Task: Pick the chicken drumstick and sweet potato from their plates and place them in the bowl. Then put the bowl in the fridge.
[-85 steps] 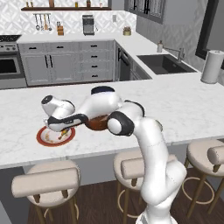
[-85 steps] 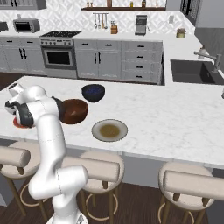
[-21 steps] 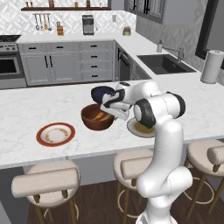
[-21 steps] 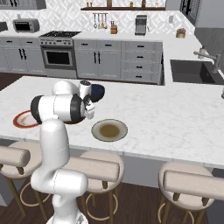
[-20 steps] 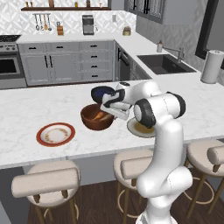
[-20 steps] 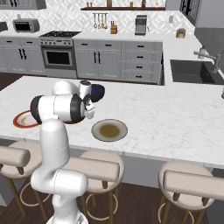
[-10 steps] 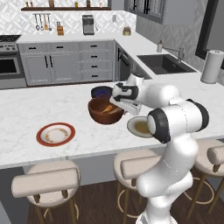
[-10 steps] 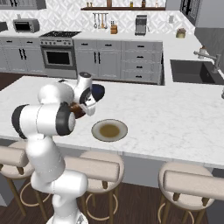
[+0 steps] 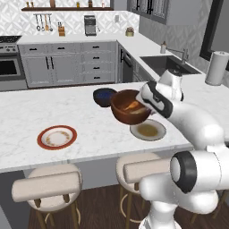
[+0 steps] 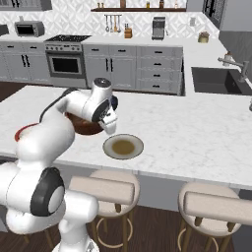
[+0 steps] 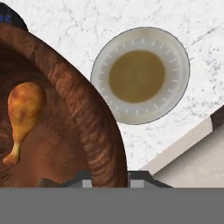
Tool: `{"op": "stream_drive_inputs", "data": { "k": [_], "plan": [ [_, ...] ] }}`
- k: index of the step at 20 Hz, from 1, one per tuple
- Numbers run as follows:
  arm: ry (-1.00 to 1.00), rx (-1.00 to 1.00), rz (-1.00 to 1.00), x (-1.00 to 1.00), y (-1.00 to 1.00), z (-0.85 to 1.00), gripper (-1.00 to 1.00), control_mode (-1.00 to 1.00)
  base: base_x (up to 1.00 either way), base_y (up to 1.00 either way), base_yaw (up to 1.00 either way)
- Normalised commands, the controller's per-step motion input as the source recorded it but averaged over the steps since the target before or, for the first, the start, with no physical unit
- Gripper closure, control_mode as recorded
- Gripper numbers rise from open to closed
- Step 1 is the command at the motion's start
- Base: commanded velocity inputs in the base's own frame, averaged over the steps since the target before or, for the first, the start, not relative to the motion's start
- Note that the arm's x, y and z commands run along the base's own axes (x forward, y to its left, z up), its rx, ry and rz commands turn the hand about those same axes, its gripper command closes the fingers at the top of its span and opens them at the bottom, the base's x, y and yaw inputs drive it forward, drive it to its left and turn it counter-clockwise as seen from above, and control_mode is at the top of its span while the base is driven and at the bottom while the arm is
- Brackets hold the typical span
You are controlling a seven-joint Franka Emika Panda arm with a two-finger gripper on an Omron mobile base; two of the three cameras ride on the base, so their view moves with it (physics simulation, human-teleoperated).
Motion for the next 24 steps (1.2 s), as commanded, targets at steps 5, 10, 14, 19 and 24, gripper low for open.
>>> {"op": "stream_drive_inputs", "data": {
  "k": [5, 10, 14, 19, 24],
  "plan": [
    [-0.13, 0.00, -0.02, -0.79, -0.16, 0.03, 1.00, -1.00, 0.00, 0.00, 0.00],
    [-0.08, 0.00, 0.00, -0.40, 0.00, 0.00, 1.00, 1.00, -0.37, 0.06, 0.03],
    [0.00, 0.00, 0.00, 0.00, 0.00, 0.00, 1.00, 1.00, -1.00, 0.68, 0.19],
    [0.00, 0.00, 0.00, 0.00, 0.00, 0.00, 1.00, 1.00, -0.84, 1.00, 0.21],
    [0.00, 0.00, 0.00, 0.00, 0.00, 0.00, 1.00, 1.00, -0.43, 1.00, 0.15]
  ]
}}
